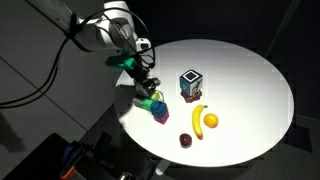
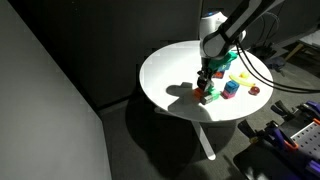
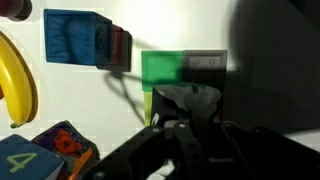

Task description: Place the A cube on the table

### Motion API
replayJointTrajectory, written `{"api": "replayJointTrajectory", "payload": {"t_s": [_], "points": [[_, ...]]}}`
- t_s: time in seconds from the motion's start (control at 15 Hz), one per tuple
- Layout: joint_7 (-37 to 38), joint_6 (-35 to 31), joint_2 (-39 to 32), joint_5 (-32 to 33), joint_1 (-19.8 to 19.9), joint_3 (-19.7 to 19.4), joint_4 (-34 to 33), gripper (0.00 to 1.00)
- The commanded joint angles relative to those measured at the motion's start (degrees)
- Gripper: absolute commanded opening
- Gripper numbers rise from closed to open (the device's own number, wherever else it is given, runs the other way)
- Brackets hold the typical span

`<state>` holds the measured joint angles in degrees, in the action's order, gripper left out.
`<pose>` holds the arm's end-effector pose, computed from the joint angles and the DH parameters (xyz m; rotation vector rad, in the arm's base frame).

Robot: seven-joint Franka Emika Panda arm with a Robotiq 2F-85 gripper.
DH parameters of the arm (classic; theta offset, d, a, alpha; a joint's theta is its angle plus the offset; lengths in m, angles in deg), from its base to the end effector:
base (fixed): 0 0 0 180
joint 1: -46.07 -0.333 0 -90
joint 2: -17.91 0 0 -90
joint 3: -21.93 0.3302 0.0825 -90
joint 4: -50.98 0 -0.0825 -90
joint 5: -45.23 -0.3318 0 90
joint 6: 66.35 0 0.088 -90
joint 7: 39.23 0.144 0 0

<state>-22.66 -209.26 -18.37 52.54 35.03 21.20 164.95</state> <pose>0.5584 0.0994 0.1493 3.0317 -0.0008 -0.1618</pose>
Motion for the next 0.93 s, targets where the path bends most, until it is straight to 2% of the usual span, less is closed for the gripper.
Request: {"api": "replayJointTrajectory", "payload": {"t_s": [0.0,0.33,0.87], "points": [[1.09,5.26,2.35,-0.33,-0.86,-1.05,-1.93,0.04],[1.76,11.22,3.59,-0.12,-0.33,-1.36,-4.98,0.06],[2.71,14.23,0.77,0.24,-0.04,-2.14,-11.39,0.06]]}}
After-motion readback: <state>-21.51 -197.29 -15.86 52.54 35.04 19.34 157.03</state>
